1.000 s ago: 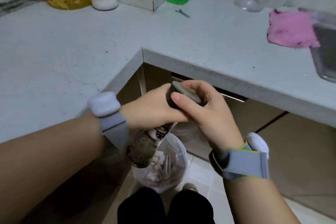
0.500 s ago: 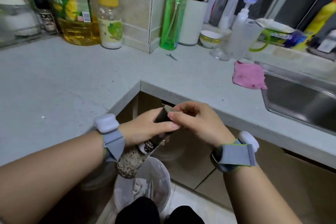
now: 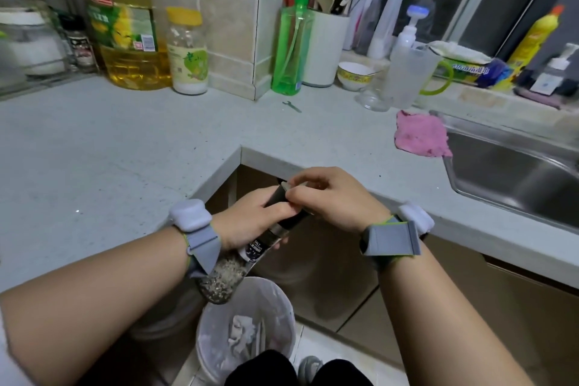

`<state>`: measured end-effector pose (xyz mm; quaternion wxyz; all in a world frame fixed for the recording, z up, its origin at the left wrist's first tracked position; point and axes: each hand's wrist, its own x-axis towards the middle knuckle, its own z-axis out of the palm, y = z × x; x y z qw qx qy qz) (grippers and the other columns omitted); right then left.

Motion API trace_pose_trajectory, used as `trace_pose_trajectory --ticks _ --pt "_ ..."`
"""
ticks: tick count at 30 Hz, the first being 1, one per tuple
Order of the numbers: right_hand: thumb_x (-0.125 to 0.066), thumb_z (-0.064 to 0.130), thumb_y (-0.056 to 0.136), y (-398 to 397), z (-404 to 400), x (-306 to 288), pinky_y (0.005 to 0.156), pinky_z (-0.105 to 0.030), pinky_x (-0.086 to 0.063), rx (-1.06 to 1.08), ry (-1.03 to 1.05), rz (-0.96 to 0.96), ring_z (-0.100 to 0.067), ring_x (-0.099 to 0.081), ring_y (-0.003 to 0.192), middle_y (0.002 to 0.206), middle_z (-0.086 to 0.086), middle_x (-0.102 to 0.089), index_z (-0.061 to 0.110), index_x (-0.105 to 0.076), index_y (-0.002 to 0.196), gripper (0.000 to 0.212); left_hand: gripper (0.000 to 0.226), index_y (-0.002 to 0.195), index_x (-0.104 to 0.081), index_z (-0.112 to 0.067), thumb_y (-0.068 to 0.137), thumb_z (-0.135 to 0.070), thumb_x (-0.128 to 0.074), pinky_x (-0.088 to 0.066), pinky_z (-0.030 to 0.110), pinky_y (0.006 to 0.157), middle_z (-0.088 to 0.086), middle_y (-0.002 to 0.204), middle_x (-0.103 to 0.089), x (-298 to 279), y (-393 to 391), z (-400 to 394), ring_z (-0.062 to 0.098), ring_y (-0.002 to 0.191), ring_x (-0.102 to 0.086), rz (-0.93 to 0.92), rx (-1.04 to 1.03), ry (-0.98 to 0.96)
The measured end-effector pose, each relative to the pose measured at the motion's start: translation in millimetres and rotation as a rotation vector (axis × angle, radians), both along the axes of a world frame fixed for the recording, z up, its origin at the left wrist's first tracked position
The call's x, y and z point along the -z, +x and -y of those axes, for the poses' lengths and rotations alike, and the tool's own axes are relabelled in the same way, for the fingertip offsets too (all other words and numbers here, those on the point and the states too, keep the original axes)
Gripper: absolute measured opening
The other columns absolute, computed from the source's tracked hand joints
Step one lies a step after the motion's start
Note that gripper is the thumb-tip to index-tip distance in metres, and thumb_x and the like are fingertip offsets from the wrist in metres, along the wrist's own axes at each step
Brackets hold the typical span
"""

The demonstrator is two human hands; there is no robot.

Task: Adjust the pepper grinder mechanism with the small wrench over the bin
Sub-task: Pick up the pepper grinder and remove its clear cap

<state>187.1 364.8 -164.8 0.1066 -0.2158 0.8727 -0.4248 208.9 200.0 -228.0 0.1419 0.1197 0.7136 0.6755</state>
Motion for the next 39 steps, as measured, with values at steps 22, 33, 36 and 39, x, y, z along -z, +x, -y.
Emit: trace_pose_trajectory --ticks 22,33,36,39 --pt "-0.064 0.054 0.078 -20.7 6.1 37.3 0.051 -0.01 -0.035 0.236 0.061 -0.177 0.001 -0.049 0.054 0.057 0.008 -0.056 0.018 -0.072 0.073 0.037 0.026 0.081 -0.068 -0.034 0.066 -0.046 -0.05 -0.055 0.033 0.054 -0.007 0.066 -0.069 23.1 -21.5 -6.8 0.014 0.061 -0.067 -0.04 -0.157 -0.08" --pt "-0.063 0.055 0.076 -20.0 16.1 40.7 0.048 -0.015 -0.032 0.27 0.052 -0.171 0.0 -0.05 0.053 0.052 0.01 -0.054 0.02 -0.071 0.067 0.037 0.024 0.072 -0.063 -0.035 0.071 -0.046 -0.041 -0.052 0.038 0.048 0.003 0.059 -0.067 20.6 -19.8 -4.3 0.032 0.05 -0.066 -0.154 -0.212 -0.195" --pt "-0.062 0.049 0.08 -19.1 13.4 38.0 0.046 -0.013 -0.03 0.256 -0.02 -0.131 -0.002 -0.047 0.048 0.044 0.011 -0.048 0.023 -0.061 0.052 0.038 0.027 0.072 -0.061 -0.031 0.073 -0.054 -0.045 -0.047 0.029 0.046 0.006 0.056 -0.066 19.6 -20.1 -6.2 0.03 0.048 -0.065 -0.189 -0.221 -0.206" --pt "-0.06 0.046 0.082 -17.9 7.1 32.7 0.05 -0.021 -0.033 0.257 -0.244 0.011 -0.005 -0.04 0.042 0.044 0.011 -0.042 0.018 -0.053 0.046 0.046 0.037 0.079 -0.062 -0.024 0.074 -0.06 -0.056 -0.046 0.03 0.046 0.009 0.054 -0.065 17.7 -19.7 -5.3 0.028 0.043 -0.062 -0.225 -0.236 -0.138"
